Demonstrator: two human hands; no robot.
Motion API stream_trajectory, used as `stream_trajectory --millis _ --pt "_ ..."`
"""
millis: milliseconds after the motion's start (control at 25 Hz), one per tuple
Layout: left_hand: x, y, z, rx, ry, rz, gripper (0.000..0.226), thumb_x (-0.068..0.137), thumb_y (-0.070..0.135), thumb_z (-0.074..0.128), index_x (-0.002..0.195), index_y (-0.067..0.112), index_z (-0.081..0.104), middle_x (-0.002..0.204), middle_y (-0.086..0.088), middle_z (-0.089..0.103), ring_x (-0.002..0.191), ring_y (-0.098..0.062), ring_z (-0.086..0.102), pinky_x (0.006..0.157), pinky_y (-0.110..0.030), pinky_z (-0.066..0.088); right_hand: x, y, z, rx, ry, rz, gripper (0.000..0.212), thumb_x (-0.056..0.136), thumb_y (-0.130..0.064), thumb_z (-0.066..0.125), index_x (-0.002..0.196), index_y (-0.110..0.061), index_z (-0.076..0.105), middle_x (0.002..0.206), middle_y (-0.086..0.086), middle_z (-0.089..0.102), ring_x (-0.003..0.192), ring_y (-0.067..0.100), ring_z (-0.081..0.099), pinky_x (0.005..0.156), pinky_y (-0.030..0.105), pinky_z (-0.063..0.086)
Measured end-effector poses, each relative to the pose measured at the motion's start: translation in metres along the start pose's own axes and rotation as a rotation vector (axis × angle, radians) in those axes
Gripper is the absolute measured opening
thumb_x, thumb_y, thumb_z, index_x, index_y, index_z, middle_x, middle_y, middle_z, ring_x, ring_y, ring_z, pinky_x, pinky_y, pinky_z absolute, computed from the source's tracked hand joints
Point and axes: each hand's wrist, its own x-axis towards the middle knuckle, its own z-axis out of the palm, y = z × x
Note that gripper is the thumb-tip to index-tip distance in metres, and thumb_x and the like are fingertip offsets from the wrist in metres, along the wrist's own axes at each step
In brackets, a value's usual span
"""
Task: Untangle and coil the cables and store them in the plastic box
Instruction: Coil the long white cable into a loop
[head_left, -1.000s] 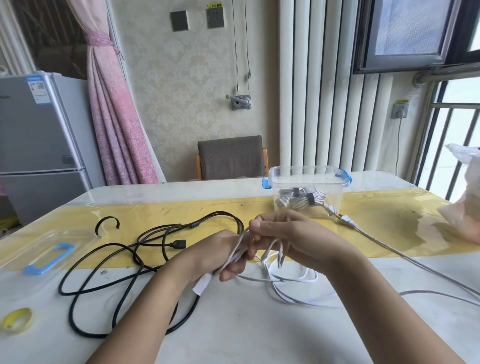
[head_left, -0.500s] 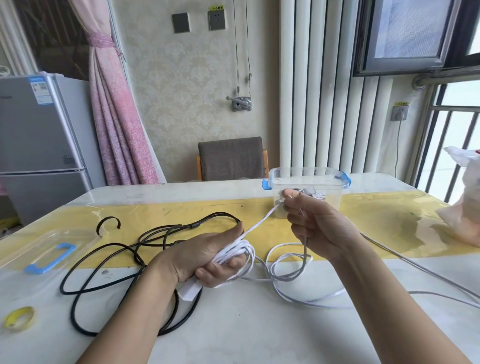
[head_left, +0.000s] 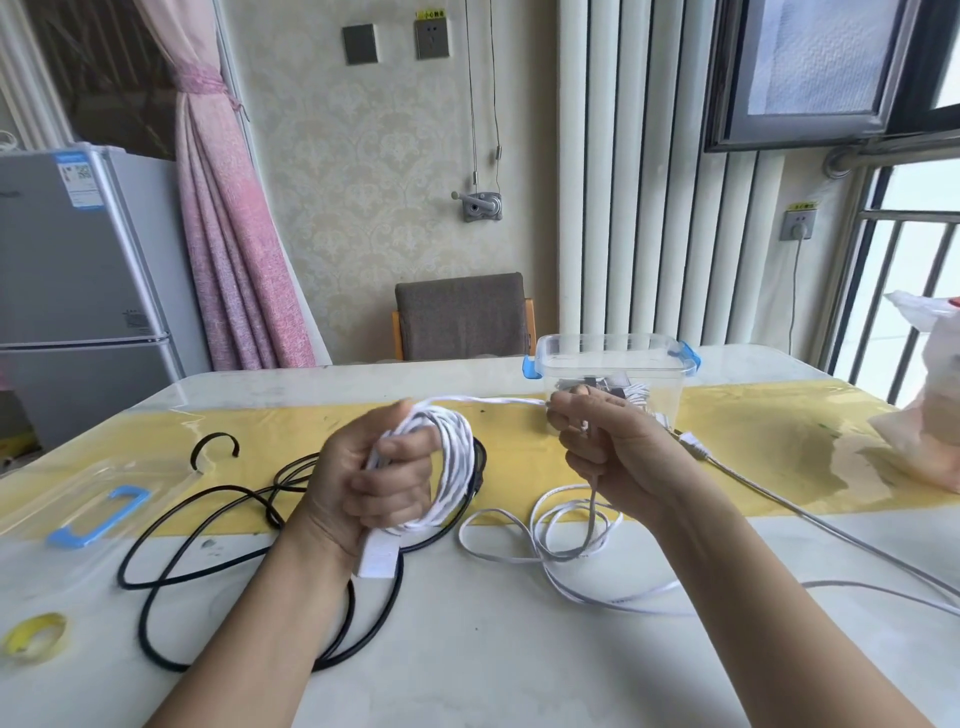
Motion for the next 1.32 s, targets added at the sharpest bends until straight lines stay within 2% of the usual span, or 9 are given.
stream_trajectory --millis 200,360,520,640,760,920,1000,1160,1320 --pt "-0.008 0.008 -0.003 -0.161 0.105 0.262 0.029 0.1 0.025 0.033 0.08 0.011 0.048 0.043 0.006 0.027 0.034 -0.007 0.024 0.042 -0.021 0.025 -0.001 0.001 0.005 0.065 0.004 -0.023 0.013 0.083 -0.009 0.049 0.071 -0.011 0.047 0.074 0.003 0.064 0.037 0.007 0.024 0.036 0.016 0.02" --pt "-0.009 0.005 -0.012 -0.248 0.198 0.328 0.038 0.099 0.03 0.034 0.083 0.001 0.054 0.048 0.008 0.027 0.037 -0.004 0.023 0.052 -0.026 0.032 -0.001 0.004 0.008 -0.163 0.103 -0.076 0.034 0.092 -0.019 0.051 0.064 -0.003 0.061 0.071 0.017 0.053 0.041 0.011 0.021 0.043 0.022 0.014" --pt "-0.006 0.001 -0.017 -0.23 0.211 0.338 0.039 0.099 0.033 0.033 0.084 0.003 0.054 0.048 0.009 0.026 0.037 -0.003 0.021 0.051 -0.024 0.03 -0.003 0.009 0.012 -0.358 0.181 -0.192 0.032 0.095 -0.019 0.051 0.088 0.012 0.056 0.045 -0.009 0.047 0.042 0.009 0.024 0.043 0.019 0.018" --pt "-0.006 -0.001 -0.019 -0.233 0.182 0.343 0.042 0.098 0.036 0.032 0.084 0.003 0.054 0.048 0.009 0.025 0.037 -0.004 0.021 0.05 -0.024 0.03 -0.003 0.011 0.014 -0.437 0.209 -0.258 0.023 0.093 -0.013 0.05 0.075 0.0 0.051 0.063 -0.001 0.067 0.041 0.009 0.03 0.04 0.015 0.027" --pt "-0.008 -0.001 -0.023 -0.271 0.164 0.372 0.045 0.098 0.039 0.033 0.083 0.003 0.054 0.048 0.006 0.028 0.038 -0.004 0.021 0.051 -0.024 0.03 -0.001 0.013 0.013 -0.63 0.331 -0.358 0.022 0.088 -0.013 0.054 0.067 -0.008 0.055 0.07 0.001 0.07 0.049 0.009 0.035 0.05 0.023 0.031" --pt "-0.015 0.001 -0.031 -0.451 0.149 0.491 0.043 0.097 0.038 0.035 0.08 0.003 0.054 0.053 0.0 0.039 0.039 -0.002 0.025 0.049 -0.023 0.027 0.002 0.019 0.007 -0.659 0.323 -0.393 0.023 0.094 -0.01 0.051 0.1 -0.019 0.071 0.071 -0.002 0.07 0.044 0.004 0.036 0.047 0.017 0.03" --pt "-0.02 0.004 -0.036 -0.518 0.179 0.574 0.036 0.096 0.031 0.037 0.081 0.003 0.054 0.054 -0.001 0.04 0.041 -0.005 0.029 0.048 -0.022 0.029 0.005 0.025 0.005 -0.824 0.335 -0.376 0.025 0.093 -0.01 0.051 0.105 -0.019 0.072 0.073 -0.005 0.071 0.041 0.005 0.038 0.044 0.012 0.028" --pt "-0.028 0.007 -0.043 -0.543 0.511 0.846 0.027 0.094 0.022 0.038 0.078 0.007 0.055 0.056 0.0 0.047 0.042 -0.01 0.043 0.044 -0.023 0.041 0.005 0.04 0.009 -1.334 0.137 -0.305 0.017 0.092 -0.024 0.058 0.091 -0.02 0.075 0.062 0.003 0.065 0.054 0.013 0.052 0.053 0.023 0.038" --pt "-0.022 0.012 -0.044 -0.262 0.974 0.979 0.031 0.1 0.027 0.031 0.076 0.017 0.049 0.052 0.011 0.041 0.039 -0.001 0.037 0.041 -0.014 0.035 -0.001 0.047 0.025 -1.374 -0.023 -0.279 0.02 0.091 -0.033 0.059 0.087 -0.02 0.074 0.048 -0.005 0.048 0.053 0.014 0.04 0.049 0.026 0.028"
